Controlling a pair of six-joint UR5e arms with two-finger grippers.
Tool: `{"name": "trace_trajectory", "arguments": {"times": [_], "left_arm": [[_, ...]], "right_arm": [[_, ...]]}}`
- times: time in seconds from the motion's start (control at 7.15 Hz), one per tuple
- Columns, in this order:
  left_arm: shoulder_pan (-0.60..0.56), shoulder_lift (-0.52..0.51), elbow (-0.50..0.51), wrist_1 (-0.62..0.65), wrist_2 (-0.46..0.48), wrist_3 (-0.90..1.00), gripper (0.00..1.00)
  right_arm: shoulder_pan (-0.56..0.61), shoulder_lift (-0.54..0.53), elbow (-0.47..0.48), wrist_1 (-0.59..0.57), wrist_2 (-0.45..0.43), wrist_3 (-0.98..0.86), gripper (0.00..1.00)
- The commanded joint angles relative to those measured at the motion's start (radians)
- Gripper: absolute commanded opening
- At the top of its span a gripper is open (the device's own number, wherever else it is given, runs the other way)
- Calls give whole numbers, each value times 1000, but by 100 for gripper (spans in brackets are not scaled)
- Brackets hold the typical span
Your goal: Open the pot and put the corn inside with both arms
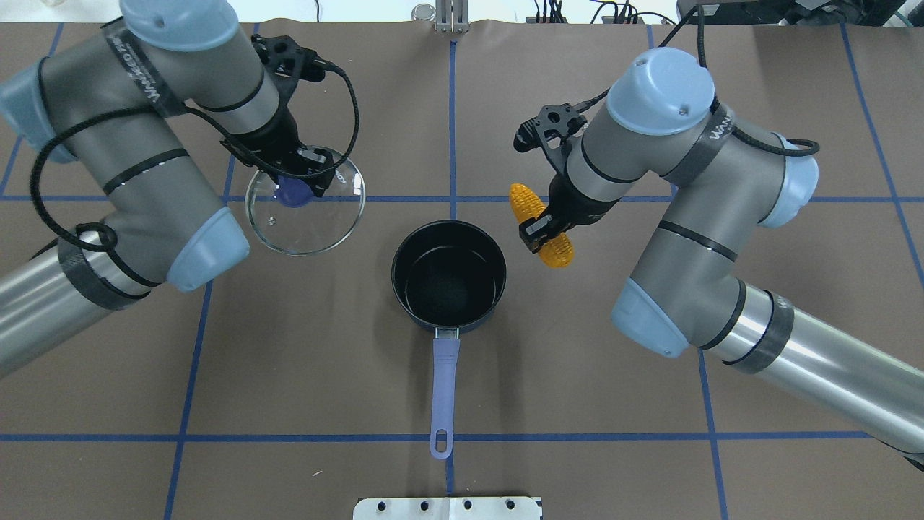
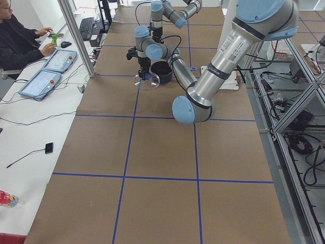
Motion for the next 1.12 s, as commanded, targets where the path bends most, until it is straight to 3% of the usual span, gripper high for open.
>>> {"name": "trace_trajectory", "arguments": {"times": [0.0,0.42,0.56,0.84,0.98], "left_arm": [[-55,74,-12,-6,-10,98,64],[-161,200,-7,-10,-27,299,65],[-191,238,-1,-15,-85,366,65],[-221,330,34,-132,-98,412,65],[-221,373,63,-218,-99,413,65]], "right_arm": [[-49,60,-11,3,-10,20,42],[-98,145,-102,9,-42,18,43],[-101,149,-108,9,-43,17,43],[-106,150,-114,9,-46,11,48],[-106,152,-114,9,-46,8,84]]}}
